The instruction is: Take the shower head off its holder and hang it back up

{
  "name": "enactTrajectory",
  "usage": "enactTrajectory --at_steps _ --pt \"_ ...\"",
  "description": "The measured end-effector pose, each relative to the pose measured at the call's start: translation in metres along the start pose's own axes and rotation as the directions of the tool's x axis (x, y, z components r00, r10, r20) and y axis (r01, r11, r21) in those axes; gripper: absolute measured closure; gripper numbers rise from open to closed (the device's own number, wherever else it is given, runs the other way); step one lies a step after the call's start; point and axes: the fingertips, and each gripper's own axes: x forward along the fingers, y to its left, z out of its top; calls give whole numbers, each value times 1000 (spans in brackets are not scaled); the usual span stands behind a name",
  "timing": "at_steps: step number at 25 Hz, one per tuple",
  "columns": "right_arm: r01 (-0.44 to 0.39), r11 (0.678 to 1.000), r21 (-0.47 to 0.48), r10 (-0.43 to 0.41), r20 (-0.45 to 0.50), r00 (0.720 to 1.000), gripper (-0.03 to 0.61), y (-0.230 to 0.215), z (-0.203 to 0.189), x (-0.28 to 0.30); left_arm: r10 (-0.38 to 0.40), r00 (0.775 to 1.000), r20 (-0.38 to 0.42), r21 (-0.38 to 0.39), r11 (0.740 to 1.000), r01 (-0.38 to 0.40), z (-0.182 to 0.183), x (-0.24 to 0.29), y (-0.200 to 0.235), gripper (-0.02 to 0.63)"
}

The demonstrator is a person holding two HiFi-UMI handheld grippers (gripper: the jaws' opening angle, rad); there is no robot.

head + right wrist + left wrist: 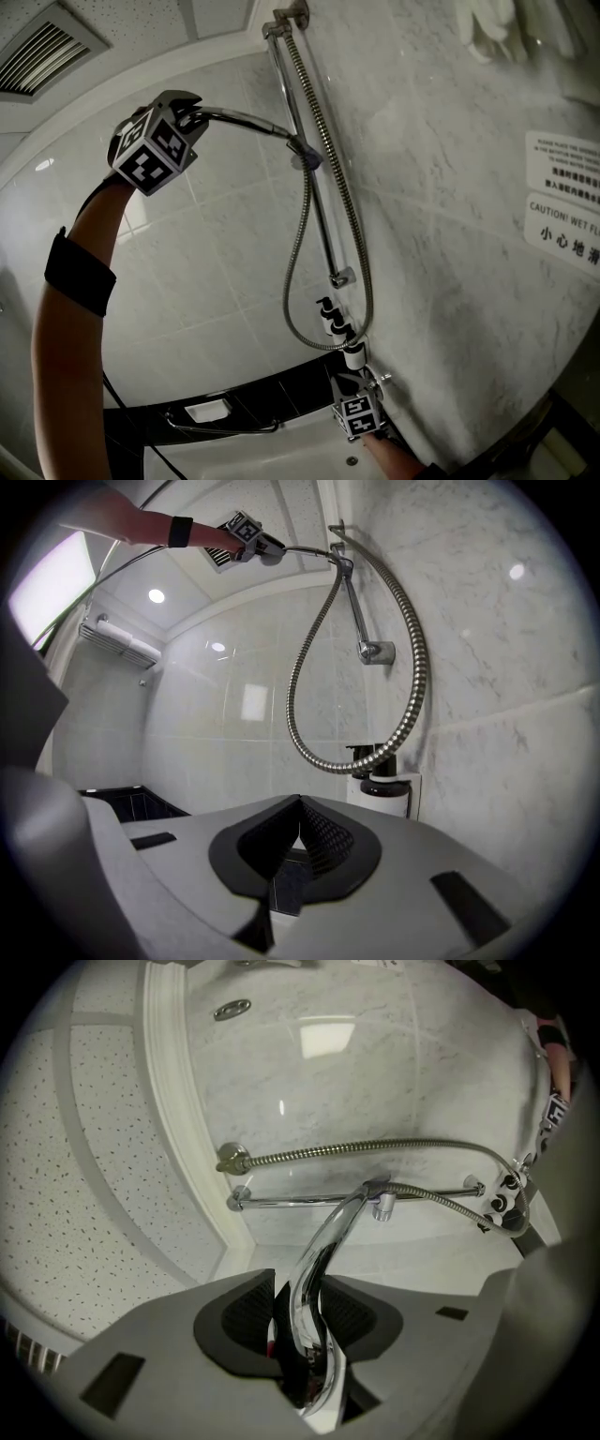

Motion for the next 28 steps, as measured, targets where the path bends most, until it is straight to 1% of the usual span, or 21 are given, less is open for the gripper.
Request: enactTrajectory --at_steps 6,9,12,14,17,19,21,25,28 --pt "-3 1000 -14 5 91 996 554 -3 56 -2 -26 1000 -6 32 999 26 7 10 -6 469" --pt "-4 999 -33 8 130 991 554 -2 72 -6 -36 999 -18 42 998 37 8 14 -7 469" --pt "-19 999 -35 24 148 989 554 4 86 -13 -44 999 -30 53 998 46 6 17 -7 469" --pt "-20 999 -34 25 151 988 554 3 92 -15 -52 998 -32 72 996 54 8 20 -9 469" --pt "10 999 -46 -3 155 988 554 -10 89 -11 -58 998 -33 109 992 61 13 26 -12 471" --pt "24 998 -53 -15 163 986 554 -17 92 -10 -60 998 -35 120 991 64 13 28 -11 471" --pt "21 998 -53 -12 170 985 554 -18 100 -11 -59 998 -36 131 989 63 13 29 -10 471" --pt "25 998 -58 -14 179 984 554 -20 106 -7 -59 997 -42 178 982 66 17 31 -8 474" --pt "6 999 -53 4 188 982 554 -12 119 -5 -51 998 -48 208 976 60 18 33 -7 479"
